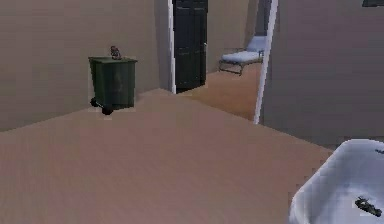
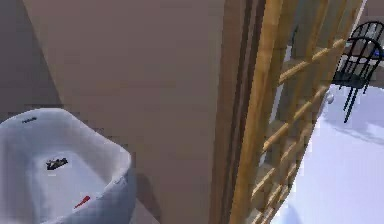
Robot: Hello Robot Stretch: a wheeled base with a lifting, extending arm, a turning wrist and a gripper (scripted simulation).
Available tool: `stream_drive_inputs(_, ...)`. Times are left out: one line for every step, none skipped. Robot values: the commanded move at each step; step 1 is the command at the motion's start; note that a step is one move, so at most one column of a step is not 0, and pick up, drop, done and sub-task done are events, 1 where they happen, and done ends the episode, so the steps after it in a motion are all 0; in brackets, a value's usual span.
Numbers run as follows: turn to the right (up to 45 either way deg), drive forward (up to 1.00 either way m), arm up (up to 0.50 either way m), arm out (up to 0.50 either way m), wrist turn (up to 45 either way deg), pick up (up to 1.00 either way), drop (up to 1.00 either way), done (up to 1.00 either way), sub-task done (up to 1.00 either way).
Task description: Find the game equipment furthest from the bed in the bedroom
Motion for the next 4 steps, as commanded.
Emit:
stream_drive_inputs(-24.0, 0.00, 0.00, 0.00, 0.0, 0.00, 0.00, 0.00, 0.00)
stream_drive_inputs(-3.0, 0.00, 0.00, 0.00, 0.0, 0.00, 0.00, 0.00, 0.00)
stream_drive_inputs(0.0, 0.30, 0.00, 0.00, 0.0, 0.00, 0.00, 0.00, 0.00)
stream_drive_inputs(24.0, 0.00, 0.00, 0.00, 0.0, 0.00, 0.00, 0.00, 0.00)
